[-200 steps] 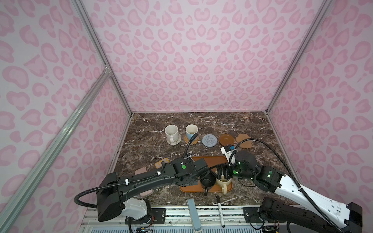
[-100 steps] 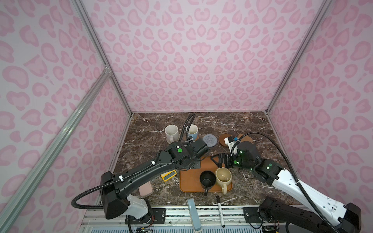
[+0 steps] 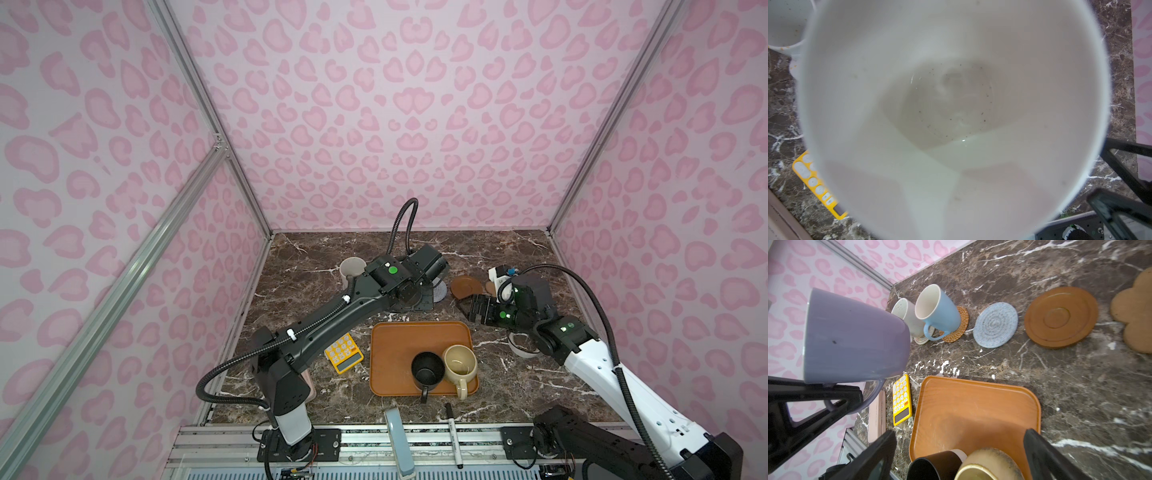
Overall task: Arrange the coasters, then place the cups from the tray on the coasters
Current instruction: 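Lift the lavender mug with the left gripper toward the grey knitted coaster, then lower the lavender mug onto the grey knitted coaster with the left gripper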
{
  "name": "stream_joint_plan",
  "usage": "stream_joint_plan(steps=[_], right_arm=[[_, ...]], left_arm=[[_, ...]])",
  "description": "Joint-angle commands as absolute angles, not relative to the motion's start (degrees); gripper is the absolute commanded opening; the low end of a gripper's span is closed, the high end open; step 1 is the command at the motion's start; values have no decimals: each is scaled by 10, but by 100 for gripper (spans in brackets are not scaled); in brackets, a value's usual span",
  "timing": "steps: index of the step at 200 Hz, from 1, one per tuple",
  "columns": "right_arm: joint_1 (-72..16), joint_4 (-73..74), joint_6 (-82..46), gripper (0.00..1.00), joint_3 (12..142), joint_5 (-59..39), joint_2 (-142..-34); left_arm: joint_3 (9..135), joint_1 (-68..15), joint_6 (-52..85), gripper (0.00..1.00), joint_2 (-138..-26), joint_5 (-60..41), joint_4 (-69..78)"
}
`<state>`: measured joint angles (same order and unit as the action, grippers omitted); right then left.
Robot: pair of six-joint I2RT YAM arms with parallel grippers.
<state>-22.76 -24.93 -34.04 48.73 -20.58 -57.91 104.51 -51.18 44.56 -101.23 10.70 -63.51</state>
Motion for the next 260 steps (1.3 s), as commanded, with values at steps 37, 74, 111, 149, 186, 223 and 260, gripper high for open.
stream_joint_plan(steps=[37,74,111,149,186,223,260], right_arm=[[-214,-246,-313,97,488,-229,-587],[-206,-267,-294,97,502,-218,-604],[-184,-270,-310,97,491,-203,-611],[-157,-265,-319,97,477,-220,-621],[-156,-255,-320,97,466,-228,-629],[-156,-254,-315,97,465,-234,-644],[-156,-257,-311,97,466,-239,-656]], left_arm=[[1130,-492,426,0,-1111,119,-628],[1197,-484,420,0,-1184,110,-633],[1259,-475,420,0,-1251,93,-635],[1300,-468,424,0,-1300,77,-636],[1303,-464,426,0,-1326,70,-625],[1312,-460,423,0,-1345,62,-607],[1319,-457,418,0,-1367,60,-595]])
